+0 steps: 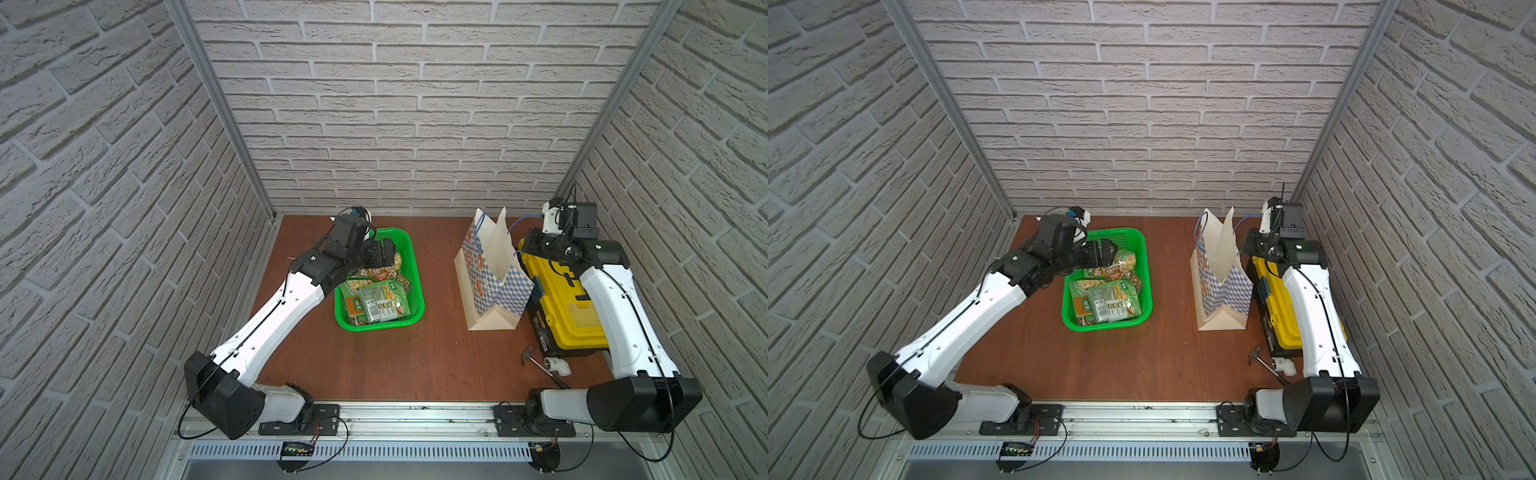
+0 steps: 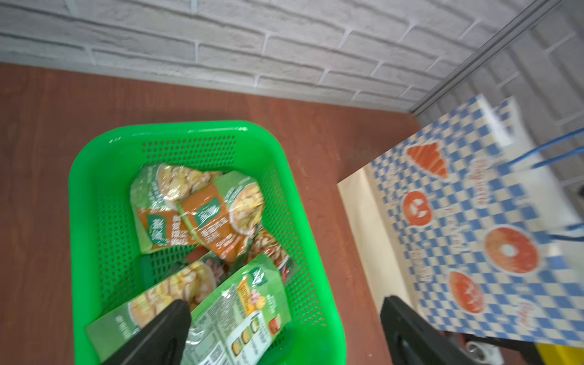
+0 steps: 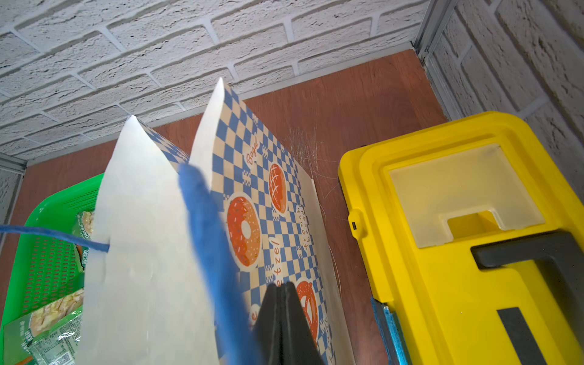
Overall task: Place the condiment packets inside the bag
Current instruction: Open the paper bag at the center of the board, then adjust the paper bag at the center of the board.
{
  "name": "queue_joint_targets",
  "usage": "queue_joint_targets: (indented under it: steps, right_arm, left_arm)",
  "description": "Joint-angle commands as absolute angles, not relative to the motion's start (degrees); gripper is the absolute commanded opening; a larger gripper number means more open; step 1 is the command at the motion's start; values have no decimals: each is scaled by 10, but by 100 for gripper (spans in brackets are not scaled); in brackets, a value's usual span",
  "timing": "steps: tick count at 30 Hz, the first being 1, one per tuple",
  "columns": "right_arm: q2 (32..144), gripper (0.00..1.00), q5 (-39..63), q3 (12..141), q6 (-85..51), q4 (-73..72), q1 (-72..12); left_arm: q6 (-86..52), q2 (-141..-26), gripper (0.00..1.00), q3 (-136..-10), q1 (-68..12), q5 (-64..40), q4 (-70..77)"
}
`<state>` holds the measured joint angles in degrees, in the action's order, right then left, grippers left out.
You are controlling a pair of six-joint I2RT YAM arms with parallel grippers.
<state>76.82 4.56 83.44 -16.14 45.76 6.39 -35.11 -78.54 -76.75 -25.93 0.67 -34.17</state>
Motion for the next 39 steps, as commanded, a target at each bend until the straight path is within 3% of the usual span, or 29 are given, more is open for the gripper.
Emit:
queue_joint_targets:
  steps: [1, 7, 14, 20, 25, 34, 39]
  right_arm:
    - [745, 8, 74, 822, -177, 434, 74]
    - [744, 6, 235, 793, -232, 352, 83]
    - [756, 3, 398, 724, -417, 143, 82]
    - [753, 3, 406, 701, -518, 28, 60]
    - [755, 3, 387, 696, -546, 1, 31]
    - [744, 4, 296, 714, -417, 170, 14]
    - [727, 7, 214, 737, -320, 293, 13]
  left_arm:
    - [-329, -815, 98, -753, -260, 45, -392]
    - [-335, -841, 98, -734, -262, 37, -383]
    - [-351, -808, 98, -756, -275, 9, -359]
    - [-364, -801, 98, -851, -331, -61, -304]
    - [-357, -833, 98, -934, -386, -59, -283]
    - [-299, -946, 98, -1055, -420, 92, -422]
    - [-240, -1080, 98, -1232, -475, 228, -561]
